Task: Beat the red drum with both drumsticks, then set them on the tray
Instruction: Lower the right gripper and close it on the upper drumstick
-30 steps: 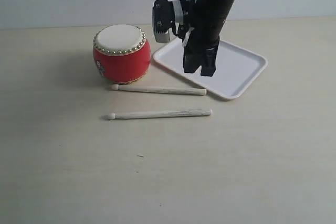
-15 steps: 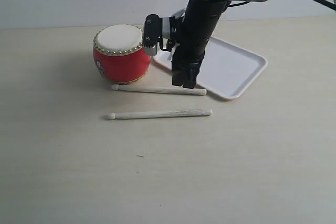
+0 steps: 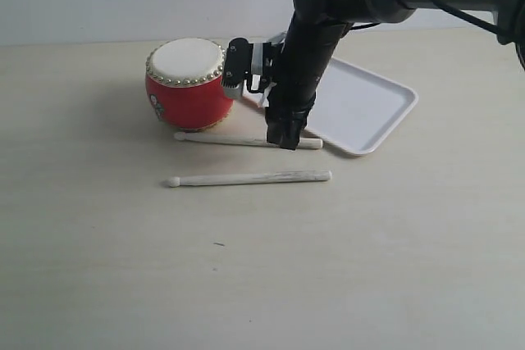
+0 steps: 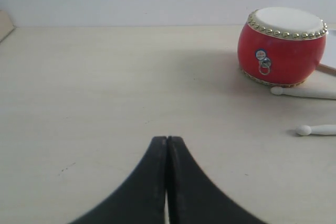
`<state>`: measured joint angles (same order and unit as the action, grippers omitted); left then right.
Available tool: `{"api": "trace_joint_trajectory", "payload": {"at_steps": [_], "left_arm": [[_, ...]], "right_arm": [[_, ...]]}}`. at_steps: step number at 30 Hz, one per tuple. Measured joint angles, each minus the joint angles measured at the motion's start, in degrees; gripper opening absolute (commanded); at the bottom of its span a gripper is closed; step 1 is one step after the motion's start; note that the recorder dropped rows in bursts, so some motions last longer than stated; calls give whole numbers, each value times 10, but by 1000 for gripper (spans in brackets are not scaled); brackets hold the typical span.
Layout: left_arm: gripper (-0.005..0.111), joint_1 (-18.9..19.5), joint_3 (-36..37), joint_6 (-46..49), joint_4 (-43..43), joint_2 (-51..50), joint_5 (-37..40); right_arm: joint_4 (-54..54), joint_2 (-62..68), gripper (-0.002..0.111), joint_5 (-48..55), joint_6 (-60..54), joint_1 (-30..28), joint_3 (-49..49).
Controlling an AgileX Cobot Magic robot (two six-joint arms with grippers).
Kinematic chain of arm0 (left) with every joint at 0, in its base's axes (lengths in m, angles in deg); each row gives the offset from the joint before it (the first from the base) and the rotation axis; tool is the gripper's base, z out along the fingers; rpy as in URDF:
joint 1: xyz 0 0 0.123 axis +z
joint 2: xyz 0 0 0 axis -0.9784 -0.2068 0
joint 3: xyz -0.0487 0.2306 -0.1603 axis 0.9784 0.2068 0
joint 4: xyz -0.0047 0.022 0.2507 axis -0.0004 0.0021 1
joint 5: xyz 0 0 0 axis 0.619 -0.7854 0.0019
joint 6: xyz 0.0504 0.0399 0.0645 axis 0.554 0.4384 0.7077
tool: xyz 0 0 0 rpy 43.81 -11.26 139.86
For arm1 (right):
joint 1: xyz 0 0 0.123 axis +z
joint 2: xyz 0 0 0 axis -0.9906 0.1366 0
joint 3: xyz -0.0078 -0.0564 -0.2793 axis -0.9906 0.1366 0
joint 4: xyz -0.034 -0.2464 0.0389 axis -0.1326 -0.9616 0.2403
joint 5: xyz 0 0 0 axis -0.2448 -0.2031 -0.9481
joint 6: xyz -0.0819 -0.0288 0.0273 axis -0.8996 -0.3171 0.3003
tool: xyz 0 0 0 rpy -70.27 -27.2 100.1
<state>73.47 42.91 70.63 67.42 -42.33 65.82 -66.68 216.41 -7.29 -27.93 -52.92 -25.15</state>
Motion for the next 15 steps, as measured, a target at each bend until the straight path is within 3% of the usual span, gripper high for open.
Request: {"api": "trace_joint_trajectory", "payload": {"at_steps": [15], "left_arm": [[0, 0, 0, 0, 0, 0, 0]], "right_arm": [[-9, 17, 40, -29, 12, 0, 0]]}}
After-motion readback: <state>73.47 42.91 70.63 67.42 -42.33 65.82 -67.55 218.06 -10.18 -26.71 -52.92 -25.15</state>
